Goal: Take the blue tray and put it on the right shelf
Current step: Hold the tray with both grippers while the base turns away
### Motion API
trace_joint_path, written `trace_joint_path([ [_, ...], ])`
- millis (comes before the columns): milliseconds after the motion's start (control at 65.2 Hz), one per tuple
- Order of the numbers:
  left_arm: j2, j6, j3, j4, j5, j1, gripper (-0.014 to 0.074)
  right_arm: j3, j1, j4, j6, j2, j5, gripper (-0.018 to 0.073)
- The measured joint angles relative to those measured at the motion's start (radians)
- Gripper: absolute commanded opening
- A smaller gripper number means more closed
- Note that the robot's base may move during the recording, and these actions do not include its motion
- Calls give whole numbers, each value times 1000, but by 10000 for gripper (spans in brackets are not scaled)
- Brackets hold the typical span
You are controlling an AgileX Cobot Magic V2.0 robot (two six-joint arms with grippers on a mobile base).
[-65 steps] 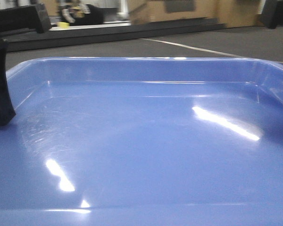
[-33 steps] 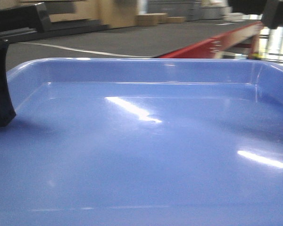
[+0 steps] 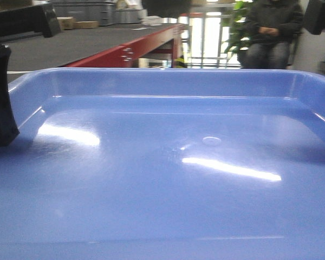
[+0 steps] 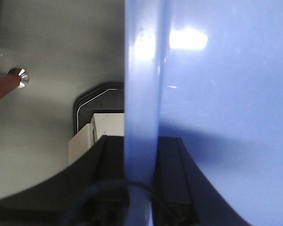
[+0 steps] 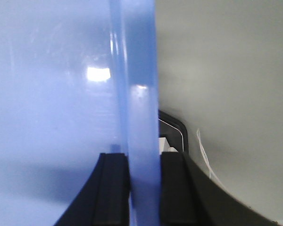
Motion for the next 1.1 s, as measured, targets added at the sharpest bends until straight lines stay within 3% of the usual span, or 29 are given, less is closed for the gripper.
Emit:
trace_joint_path([
  [1105,0,2,0,-4,3,0,-48,0,0,0,0,-1,4,194],
])
